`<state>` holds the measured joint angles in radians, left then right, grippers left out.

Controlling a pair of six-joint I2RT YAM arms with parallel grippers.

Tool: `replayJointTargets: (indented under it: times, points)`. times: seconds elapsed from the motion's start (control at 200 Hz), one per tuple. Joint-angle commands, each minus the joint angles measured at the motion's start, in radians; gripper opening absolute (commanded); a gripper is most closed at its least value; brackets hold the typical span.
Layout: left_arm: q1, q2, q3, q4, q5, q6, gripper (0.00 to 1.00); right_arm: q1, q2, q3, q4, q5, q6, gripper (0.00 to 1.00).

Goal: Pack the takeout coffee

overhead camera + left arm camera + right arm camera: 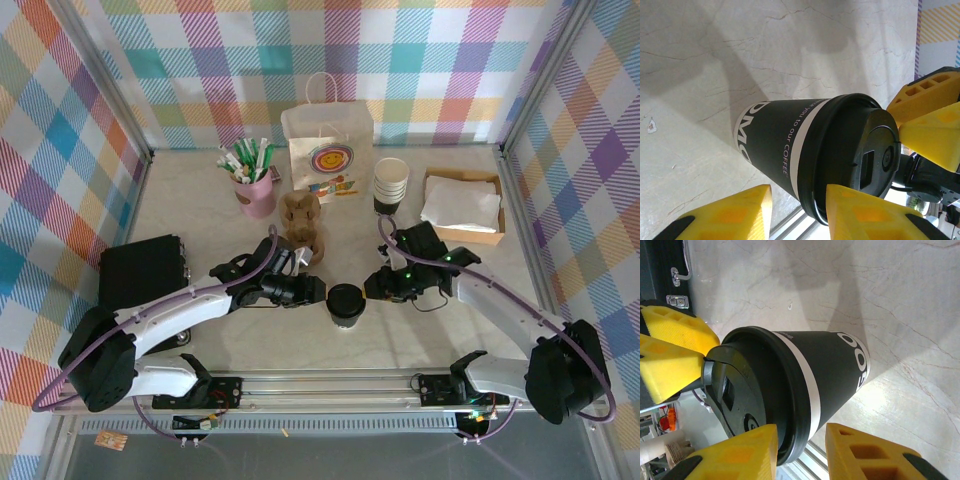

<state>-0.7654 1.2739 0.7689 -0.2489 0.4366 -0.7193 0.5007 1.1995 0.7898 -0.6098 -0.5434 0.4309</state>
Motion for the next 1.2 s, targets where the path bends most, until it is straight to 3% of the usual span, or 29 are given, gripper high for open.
replayJointTargets:
  times: [0.0,1.195]
  points:
    - [-0.011,0.006,-0.018,0.037,0.022,-0.014,0.34,0.007,-0.007,-0.021,-0.011,-0.029,0.002,0.31]
    - [-0.011,0.04,-0.116,0.04,0.038,-0.005,0.32,0.007,0.069,-0.14,0.05,0.003,0.009,0.29]
